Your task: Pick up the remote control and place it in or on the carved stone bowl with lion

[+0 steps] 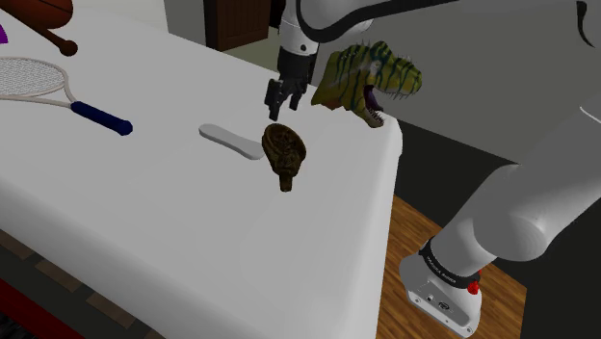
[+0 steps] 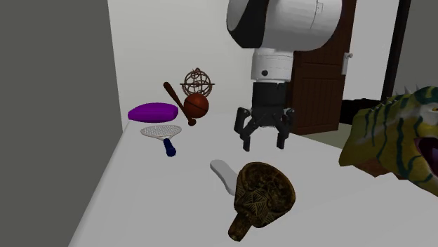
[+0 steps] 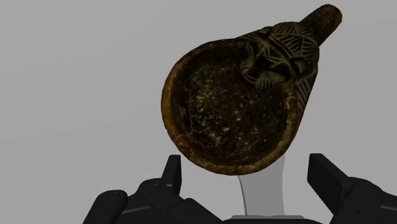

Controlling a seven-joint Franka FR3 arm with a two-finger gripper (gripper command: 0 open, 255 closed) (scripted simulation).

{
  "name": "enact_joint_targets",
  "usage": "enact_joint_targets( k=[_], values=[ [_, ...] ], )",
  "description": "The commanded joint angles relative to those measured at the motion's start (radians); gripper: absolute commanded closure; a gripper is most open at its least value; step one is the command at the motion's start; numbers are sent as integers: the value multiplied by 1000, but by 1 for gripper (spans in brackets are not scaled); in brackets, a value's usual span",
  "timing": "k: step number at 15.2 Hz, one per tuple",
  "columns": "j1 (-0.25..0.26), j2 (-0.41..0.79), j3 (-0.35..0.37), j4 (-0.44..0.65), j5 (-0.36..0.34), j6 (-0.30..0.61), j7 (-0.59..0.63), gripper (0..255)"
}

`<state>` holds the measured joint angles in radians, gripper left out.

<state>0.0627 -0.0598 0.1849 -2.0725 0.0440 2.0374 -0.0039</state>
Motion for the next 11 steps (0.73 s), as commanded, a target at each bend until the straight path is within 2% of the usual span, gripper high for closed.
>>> enact_joint_targets(
  k=[1, 11],
  values=[
    [8, 76, 11, 58, -24, 12, 12, 0],
    [93, 480, 33, 428, -163, 6, 80, 0]
  ],
)
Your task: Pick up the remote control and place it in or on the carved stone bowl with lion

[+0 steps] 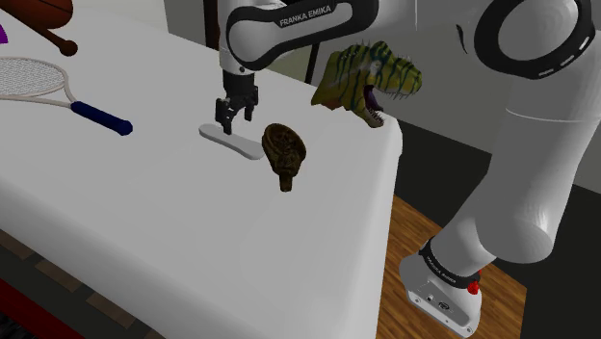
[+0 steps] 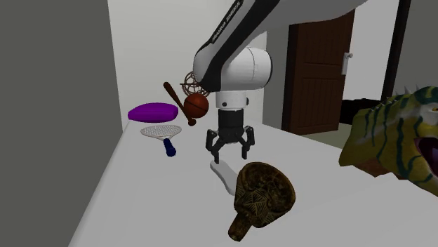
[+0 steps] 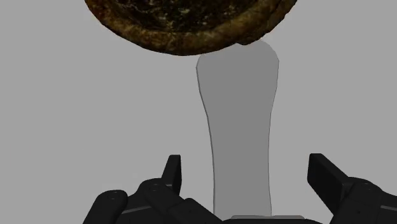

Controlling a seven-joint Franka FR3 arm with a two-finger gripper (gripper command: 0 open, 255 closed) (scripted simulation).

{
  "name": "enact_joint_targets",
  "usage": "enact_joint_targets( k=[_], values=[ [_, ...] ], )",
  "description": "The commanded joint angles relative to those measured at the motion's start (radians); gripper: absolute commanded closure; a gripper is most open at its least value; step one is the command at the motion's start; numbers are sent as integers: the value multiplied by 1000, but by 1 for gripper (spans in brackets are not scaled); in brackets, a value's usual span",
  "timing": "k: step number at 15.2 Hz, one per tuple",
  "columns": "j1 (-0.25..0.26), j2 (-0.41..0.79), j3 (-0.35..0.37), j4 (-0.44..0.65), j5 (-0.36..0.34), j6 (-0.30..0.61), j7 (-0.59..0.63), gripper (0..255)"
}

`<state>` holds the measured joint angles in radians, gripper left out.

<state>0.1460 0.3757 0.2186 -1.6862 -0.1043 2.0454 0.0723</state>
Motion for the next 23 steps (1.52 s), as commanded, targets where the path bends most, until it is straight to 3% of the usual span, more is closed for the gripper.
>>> enact_joint_targets(
  k=[1, 9, 16, 17, 23],
  values=[
    [18, 72, -1, 72, -22, -7, 6, 0],
    [20, 112, -8, 27, -34, 77, 14, 0],
    [20, 112, -8, 28, -34, 77, 14, 0],
    [20, 112, -8, 28, -34, 77, 14, 255],
    [20, 112, -8, 28, -34, 77, 14, 255]
  ],
)
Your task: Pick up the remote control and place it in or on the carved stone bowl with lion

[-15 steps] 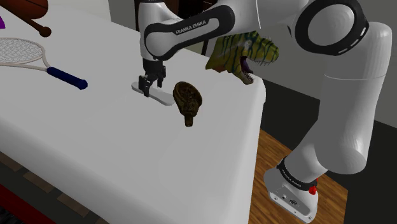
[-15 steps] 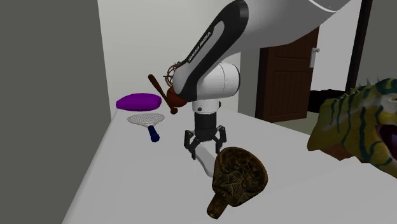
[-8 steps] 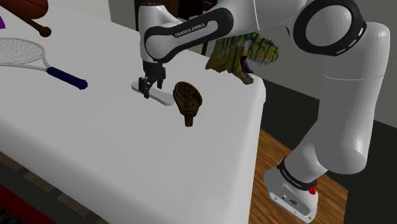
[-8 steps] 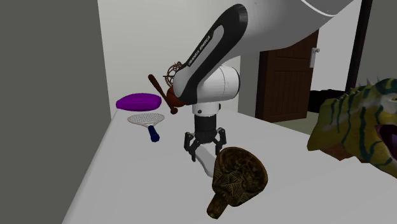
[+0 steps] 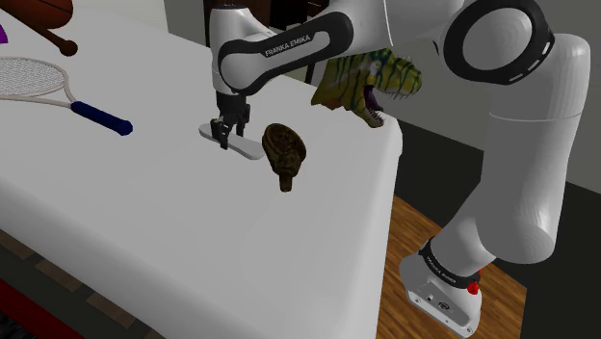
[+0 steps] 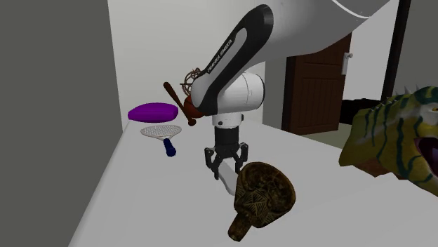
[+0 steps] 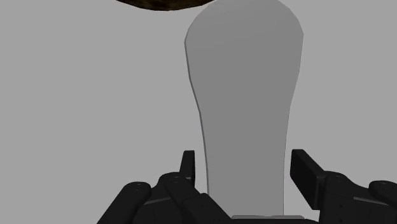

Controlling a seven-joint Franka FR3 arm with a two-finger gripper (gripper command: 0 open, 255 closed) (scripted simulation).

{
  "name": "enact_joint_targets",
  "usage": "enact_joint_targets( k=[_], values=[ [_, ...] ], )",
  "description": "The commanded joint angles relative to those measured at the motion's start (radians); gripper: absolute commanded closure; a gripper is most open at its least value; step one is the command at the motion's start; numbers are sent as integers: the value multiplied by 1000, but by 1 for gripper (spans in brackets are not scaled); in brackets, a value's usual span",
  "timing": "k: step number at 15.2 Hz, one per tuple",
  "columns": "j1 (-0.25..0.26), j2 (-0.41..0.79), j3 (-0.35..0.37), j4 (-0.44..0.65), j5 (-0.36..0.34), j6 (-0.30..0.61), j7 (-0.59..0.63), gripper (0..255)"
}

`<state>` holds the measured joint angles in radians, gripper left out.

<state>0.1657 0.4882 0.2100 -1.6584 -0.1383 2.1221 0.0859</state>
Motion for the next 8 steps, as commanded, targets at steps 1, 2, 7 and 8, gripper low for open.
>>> enact_joint_targets(
  k=[1, 2, 7, 8],
  values=[
    [0, 0, 0, 0, 0, 0, 0, 255],
    [0, 0, 0, 0, 0, 0, 0, 255],
    [-2, -24, 4, 20, 7, -43, -5, 255],
    [-2, -29, 4, 26, 9, -54, -6, 255]
  ],
)
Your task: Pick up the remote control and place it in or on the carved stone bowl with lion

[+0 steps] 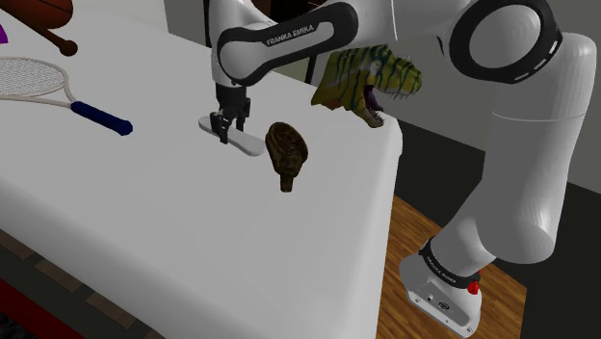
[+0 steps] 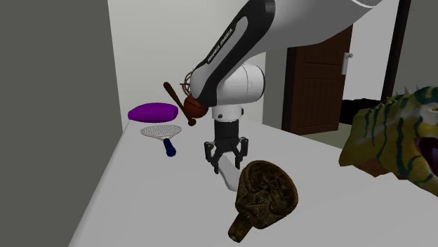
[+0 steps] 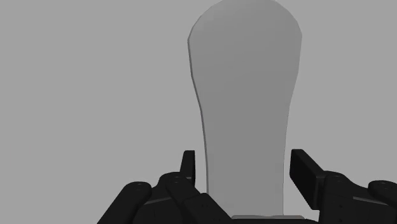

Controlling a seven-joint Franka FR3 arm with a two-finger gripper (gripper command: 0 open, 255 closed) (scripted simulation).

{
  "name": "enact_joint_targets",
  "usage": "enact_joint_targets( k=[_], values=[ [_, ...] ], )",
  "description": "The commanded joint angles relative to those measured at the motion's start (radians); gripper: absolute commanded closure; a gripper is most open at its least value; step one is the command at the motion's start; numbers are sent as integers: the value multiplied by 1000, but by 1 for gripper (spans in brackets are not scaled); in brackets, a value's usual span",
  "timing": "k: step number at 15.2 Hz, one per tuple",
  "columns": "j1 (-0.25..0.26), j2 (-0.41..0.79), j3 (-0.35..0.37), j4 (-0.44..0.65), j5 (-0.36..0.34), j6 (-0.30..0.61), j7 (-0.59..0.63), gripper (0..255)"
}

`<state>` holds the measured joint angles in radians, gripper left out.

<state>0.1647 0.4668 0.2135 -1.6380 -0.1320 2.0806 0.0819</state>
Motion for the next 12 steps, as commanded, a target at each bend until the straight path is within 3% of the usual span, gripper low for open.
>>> enact_joint_targets(
  k=[1, 12],
  values=[
    [-1, -13, 2, 11, 4, -24, -3, 255],
    [-2, -58, 8, 95, 18, -151, -14, 255]
  ],
)
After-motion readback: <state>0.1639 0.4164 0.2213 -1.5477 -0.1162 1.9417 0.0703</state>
